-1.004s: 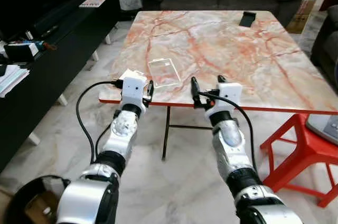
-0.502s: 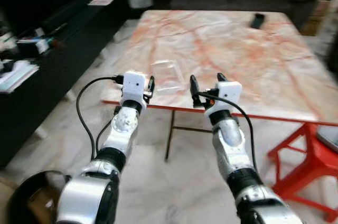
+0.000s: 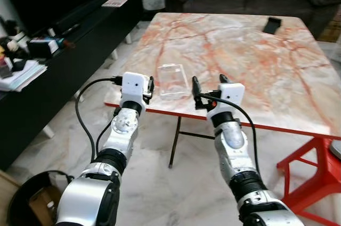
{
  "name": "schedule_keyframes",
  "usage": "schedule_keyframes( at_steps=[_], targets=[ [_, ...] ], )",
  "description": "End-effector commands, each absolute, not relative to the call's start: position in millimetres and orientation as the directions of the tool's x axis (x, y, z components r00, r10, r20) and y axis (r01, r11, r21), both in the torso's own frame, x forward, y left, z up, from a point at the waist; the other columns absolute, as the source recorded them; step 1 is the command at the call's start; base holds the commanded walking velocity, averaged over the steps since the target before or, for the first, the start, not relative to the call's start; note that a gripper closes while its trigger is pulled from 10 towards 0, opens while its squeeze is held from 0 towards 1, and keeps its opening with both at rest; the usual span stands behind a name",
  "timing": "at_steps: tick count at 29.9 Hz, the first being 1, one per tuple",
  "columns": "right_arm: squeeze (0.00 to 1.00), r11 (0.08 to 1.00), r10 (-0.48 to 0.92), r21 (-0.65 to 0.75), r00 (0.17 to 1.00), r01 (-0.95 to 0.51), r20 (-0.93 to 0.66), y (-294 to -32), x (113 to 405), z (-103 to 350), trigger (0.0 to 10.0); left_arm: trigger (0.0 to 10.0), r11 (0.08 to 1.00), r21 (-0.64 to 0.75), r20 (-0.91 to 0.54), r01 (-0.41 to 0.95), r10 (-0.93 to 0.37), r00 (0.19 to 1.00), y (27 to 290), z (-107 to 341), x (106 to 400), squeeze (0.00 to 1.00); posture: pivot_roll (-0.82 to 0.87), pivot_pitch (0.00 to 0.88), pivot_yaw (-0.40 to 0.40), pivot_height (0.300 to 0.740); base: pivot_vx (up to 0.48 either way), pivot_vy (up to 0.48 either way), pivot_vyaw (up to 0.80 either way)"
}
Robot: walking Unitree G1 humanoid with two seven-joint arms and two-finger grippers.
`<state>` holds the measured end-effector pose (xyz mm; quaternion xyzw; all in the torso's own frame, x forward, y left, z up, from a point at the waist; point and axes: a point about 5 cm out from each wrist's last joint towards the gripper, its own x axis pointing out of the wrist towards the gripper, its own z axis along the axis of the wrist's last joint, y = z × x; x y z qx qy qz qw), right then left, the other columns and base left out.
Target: Picking trash to rubbish bin
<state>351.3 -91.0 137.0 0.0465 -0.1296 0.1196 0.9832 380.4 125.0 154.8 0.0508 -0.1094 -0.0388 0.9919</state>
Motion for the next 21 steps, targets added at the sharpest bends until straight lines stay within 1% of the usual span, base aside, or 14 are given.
schedule_keyframes(
  at_steps=[1, 3, 6, 8, 19, 21],
  targets=[
    [0.00, 0.972, 0.210, 0.039, 0.933, -0.231, 0.292, -97.8, 354.4, 146.0, 10.0, 10.0, 0.992, 0.104, 0.217, 0.069, -0.091, 0.972, 120.9, 157.2, 381.0, 0.00, -0.07, 0.000, 0.038, 0.740, 0.281, 0.000, 0.00],
    [0.00, 0.973, 0.209, 0.032, 0.932, -0.229, 0.297, -98.5, 354.5, 146.8, 10.0, 10.0, 0.992, 0.103, 0.216, 0.067, -0.088, 0.973, 121.3, 157.2, 381.2, 0.00, -0.07, 0.000, 0.037, 0.740, 0.277, 0.000, 0.00],
    [0.00, 0.973, 0.208, 0.030, 0.932, -0.227, 0.296, -99.7, 355.0, 147.2, 10.0, 10.0, 0.993, 0.102, 0.217, 0.063, -0.084, 0.972, 121.4, 157.9, 381.6, 0.00, -0.07, 0.000, 0.032, 0.740, 0.294, 0.000, 0.59],
    [0.00, 0.972, 0.200, 0.061, 0.937, -0.226, 0.285, -100.0, 356.0, 146.6, 10.0, 10.0, 0.993, 0.101, 0.223, 0.059, -0.080, 0.971, 122.2, 159.7, 382.1, 0.00, -0.07, 0.000, 0.032, 0.740, 0.304, 0.000, 0.00],
    [0.00, 0.969, 0.199, 0.089, 0.941, -0.231, 0.274, -97.7, 356.1, 145.9, 10.0, 10.0, 0.993, 0.102, 0.220, 0.055, -0.077, 0.973, 123.8, 158.9, 382.0, 0.00, -0.07, 0.000, 0.033, 0.740, 0.304, 0.000, 0.00],
    [0.00, 0.965, 0.208, 0.100, 0.941, -0.241, 0.267, -94.5, 356.0, 145.0, 10.0, 10.0, 0.993, 0.105, 0.223, 0.062, -0.084, 0.971, 124.1, 160.0, 382.2, 0.00, -0.07, 0.007, 0.033, 0.740, 0.304, 0.000, -0.80]
  ],
)
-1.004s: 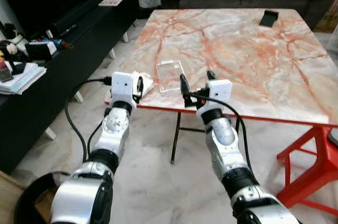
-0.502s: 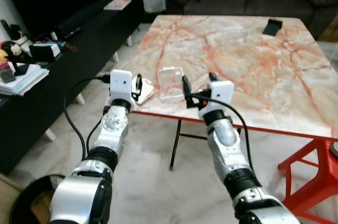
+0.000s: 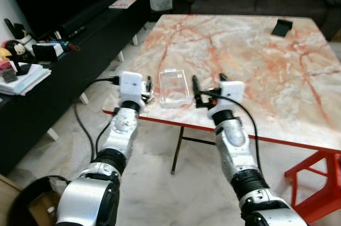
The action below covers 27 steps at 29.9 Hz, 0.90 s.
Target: Picking trash to rubbish bin
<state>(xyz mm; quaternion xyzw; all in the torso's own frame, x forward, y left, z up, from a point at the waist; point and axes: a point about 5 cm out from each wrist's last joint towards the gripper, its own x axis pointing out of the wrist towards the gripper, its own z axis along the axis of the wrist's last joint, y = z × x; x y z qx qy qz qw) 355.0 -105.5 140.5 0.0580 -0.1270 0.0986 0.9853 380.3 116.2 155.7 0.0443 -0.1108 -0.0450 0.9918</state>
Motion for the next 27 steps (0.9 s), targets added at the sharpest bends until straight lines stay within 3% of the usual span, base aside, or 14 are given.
schedule_keyframes(
  at_steps=[1, 27],
  targets=[
    [0.00, 0.965, 0.210, 0.096, 0.940, -0.243, 0.268, -94.1, 355.9, 145.2, 10.0, 10.0, 0.992, 0.106, 0.224, 0.063, -0.086, 0.971, 124.2, 160.4, 382.3, 0.00, -0.07, 0.009, 0.033, 0.740, 0.300, 0.000, -0.80],
    [0.00, 0.966, 0.230, 0.050, 0.930, -0.254, 0.286, -91.1, 354.2, 147.8, 10.0, 10.0, 0.991, 0.114, 0.235, 0.075, -0.100, 0.967, 121.9, 163.5, 382.6, 0.00, -0.06, 0.010, 0.036, 0.740, 0.304, 0.000, 0.03]
  ],
)
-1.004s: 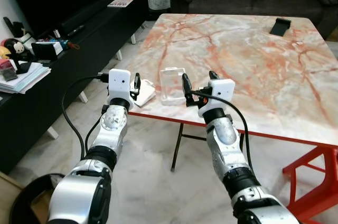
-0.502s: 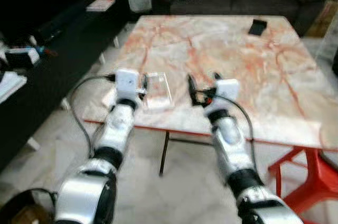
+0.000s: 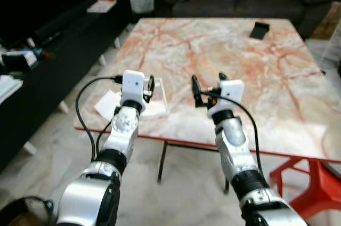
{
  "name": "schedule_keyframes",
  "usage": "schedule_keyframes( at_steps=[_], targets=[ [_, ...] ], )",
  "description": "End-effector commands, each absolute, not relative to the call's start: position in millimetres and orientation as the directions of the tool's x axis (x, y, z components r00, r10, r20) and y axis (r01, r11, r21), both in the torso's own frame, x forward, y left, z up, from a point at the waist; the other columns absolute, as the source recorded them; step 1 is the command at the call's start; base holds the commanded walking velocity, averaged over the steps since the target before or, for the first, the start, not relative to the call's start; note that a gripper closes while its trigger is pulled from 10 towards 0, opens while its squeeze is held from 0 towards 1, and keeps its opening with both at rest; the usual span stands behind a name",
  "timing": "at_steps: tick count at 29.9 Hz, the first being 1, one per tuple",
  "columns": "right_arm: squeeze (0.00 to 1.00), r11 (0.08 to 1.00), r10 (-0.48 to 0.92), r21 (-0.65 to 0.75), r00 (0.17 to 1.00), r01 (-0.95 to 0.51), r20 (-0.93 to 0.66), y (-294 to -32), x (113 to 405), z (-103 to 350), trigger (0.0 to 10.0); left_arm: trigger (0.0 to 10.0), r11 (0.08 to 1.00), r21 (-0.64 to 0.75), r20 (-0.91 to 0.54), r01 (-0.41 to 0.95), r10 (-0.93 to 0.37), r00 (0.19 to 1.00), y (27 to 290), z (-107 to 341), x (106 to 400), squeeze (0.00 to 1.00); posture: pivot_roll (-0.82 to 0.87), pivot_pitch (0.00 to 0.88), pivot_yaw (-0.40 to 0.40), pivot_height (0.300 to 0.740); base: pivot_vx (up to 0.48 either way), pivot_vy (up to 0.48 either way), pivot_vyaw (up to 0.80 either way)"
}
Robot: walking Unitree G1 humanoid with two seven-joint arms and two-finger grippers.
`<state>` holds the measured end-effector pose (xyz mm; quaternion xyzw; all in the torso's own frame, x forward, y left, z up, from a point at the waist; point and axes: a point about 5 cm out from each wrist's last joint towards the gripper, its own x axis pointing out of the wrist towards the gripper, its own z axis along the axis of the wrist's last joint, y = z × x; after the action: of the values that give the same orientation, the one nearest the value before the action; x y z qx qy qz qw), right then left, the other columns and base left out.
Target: Picking trash to rubbish bin
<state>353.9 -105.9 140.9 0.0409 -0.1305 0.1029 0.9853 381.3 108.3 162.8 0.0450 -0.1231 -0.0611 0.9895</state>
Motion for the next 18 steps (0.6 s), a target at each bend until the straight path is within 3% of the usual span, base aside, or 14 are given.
schedule_keyframes(
  at_steps=[1, 18],
  targets=[
    [0.00, 0.965, 0.229, 0.056, 0.931, -0.255, 0.283, -91.1, 354.3, 147.3, 10.0, 10.0, 0.991, 0.114, 0.235, 0.075, -0.100, 0.967, 121.8, 163.4, 382.5, 0.00, -0.06, 0.009, 0.036, 0.740, 0.304, 0.000, 0.00],
    [0.00, 0.965, 0.233, 0.054, 0.932, -0.257, 0.276, -90.9, 354.2, 146.3, 10.0, 10.0, 0.991, 0.111, 0.228, 0.069, -0.093, 0.969, 122.2, 161.5, 381.9, 0.00, -0.06, 0.010, 0.032, 0.740, 0.304, 0.000, 0.00]
  ],
)
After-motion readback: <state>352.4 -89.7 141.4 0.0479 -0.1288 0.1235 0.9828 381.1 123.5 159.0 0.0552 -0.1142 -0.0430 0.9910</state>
